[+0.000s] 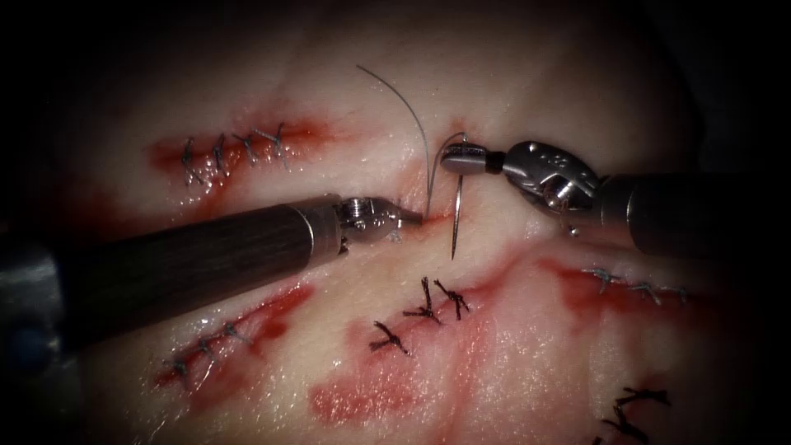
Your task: Wound Closure
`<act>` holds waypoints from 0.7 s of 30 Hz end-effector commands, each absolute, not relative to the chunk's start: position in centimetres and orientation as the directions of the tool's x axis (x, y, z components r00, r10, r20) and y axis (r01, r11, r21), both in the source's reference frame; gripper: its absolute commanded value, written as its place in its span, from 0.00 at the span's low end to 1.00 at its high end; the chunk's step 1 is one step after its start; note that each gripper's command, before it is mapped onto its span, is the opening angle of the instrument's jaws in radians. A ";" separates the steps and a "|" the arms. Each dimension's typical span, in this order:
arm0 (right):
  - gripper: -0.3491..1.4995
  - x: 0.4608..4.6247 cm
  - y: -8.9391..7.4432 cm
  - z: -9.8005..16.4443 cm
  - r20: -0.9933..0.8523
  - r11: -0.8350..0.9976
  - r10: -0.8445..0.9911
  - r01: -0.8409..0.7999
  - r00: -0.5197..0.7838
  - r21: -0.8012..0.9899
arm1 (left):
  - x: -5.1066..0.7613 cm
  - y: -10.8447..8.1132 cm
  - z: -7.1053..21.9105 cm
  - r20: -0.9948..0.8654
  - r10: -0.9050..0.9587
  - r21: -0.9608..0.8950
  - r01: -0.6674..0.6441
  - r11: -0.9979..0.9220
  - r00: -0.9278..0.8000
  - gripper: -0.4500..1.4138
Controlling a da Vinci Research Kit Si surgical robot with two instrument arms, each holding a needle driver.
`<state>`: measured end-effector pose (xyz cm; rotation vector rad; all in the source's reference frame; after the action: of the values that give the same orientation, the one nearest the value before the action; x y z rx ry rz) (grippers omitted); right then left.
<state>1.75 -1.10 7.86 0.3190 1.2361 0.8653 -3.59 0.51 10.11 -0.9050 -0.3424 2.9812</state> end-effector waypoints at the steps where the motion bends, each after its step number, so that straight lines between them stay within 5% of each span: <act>1: 0.00 1.84 -1.1 7.9 -0.693 0.657 0.718 -0.397 0.070 0.641 | -3.63 0.5 10.1 -0.547 0.066 -0.210 0.060 -0.976 -0.835 0.00; 21: 0.00 1.83 -1.1 7.9 -0.694 0.658 0.717 -0.396 0.068 0.641 | -3.69 0.7 10.5 -0.504 0.105 -0.297 0.058 -0.953 -0.857 0.00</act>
<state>1.74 -1.10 7.86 0.3169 1.2394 0.8607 -3.65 0.65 10.50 -0.8262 -0.4756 2.9661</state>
